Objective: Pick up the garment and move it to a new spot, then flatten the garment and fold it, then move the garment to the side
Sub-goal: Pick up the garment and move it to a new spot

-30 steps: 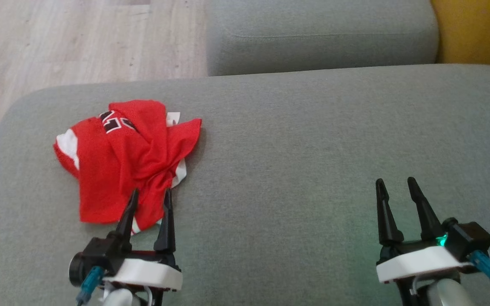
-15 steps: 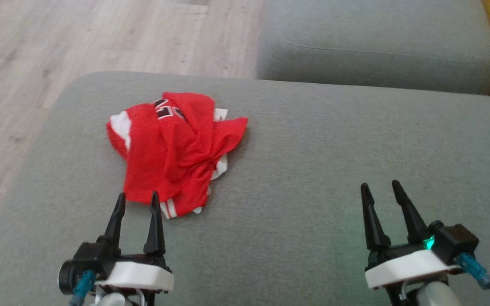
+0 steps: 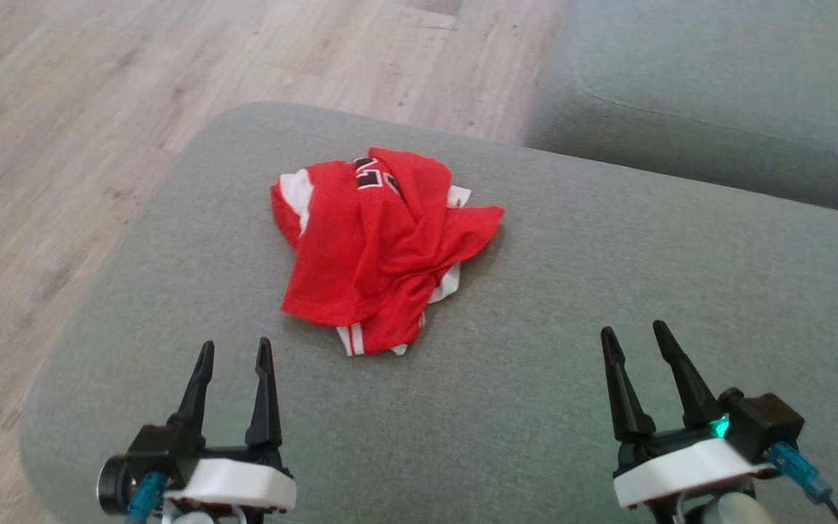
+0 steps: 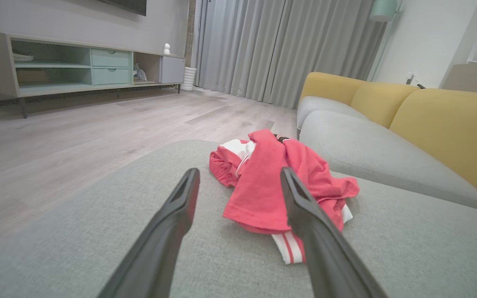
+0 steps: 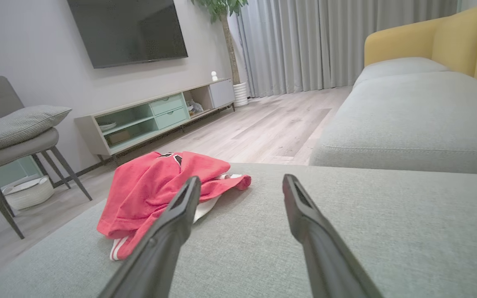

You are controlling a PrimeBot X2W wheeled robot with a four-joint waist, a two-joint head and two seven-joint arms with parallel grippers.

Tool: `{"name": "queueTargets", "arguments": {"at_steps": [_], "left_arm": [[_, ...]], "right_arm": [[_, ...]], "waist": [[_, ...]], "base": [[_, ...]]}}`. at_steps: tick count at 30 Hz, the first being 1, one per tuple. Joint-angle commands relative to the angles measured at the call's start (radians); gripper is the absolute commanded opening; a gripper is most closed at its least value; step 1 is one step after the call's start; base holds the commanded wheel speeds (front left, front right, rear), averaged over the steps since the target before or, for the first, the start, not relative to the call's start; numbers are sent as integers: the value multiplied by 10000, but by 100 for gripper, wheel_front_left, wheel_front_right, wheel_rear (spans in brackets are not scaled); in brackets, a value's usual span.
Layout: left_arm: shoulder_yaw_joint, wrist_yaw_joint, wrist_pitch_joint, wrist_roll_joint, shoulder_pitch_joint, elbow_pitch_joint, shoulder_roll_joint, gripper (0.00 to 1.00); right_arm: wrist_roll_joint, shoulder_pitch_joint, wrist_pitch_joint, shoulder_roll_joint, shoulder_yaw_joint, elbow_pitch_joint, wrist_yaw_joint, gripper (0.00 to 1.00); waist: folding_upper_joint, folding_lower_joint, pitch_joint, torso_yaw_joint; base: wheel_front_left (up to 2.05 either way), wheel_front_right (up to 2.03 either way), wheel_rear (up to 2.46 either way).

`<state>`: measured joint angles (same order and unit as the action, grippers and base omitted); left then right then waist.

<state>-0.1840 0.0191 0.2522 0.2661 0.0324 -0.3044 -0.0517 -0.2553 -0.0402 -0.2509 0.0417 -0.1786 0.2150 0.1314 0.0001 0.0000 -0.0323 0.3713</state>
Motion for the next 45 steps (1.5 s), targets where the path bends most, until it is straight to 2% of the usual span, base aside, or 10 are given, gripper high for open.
{"name": "queueTargets", "arguments": {"at_steps": [1, 7, 12, 17, 21, 28, 37, 43, 44, 45], "left_arm": [[344, 27, 95, -107, 316, 317, 14, 100], [343, 34, 95, -142, 295, 330, 14, 100], [356, 55, 95, -267, 304, 349, 14, 100], [72, 427, 95, -748, 877, 97, -31, 100], [-422, 780, 60, -1035, 2047, -699, -213, 100], [-1077, 1055, -1253, -906, 4558, -2563, -560, 100], [-1830, 1111, -2561, -99, 6058, -4416, -888, 100], [-2151, 1114, -2907, 341, 6512, -5457, -923, 100], [-2252, 1114, -2920, 426, 6556, -5566, -936, 34], [-2349, 1114, -2788, 517, 6616, -5579, -938, 0]], "right_arm": [[-86, 208, -109, 85, -215, -387, -7, 100], [-122, 168, -109, 85, -335, -382, -7, 100], [-117, 213, -109, 85, -446, -391, -7, 100], [33, 317, -109, 85, -372, -447, -7, 100], [264, 478, -109, 85, -268, -455, -7, 100], [576, 901, -109, 85, -203, -469, -7, 100], [618, 1333, -109, 85, -253, -448, -7, 100], [612, 1445, -109, 85, -207, -419, -7, 100], [610, 1454, -109, 85, -209, -412, -7, 100], [601, 1466, -109, 85, -204, -412, -7, 100]], "waist": [[-1, 0, -5, 210], [-1, 0, -14, 409], [-1, 0, 72, 319], [-1, 0, 469, 93], [-1, 0, 954, -146], [-1, 0, 1876, -700], [-1, 0, 2449, -1377], [-1, 0, 2519, -1672], [-1, 0, 2499, -1712], [-1, 0, 2479, -1748]], "base": [[0, 0, 0], [0, 0, 0], [0, 0, 0], [0, 0, 0], [0, 0, 0], [0, 0, 0], [0, 0, 0], [0, 0, 0], [0, 0, 0], [0, 0, 0]]}}
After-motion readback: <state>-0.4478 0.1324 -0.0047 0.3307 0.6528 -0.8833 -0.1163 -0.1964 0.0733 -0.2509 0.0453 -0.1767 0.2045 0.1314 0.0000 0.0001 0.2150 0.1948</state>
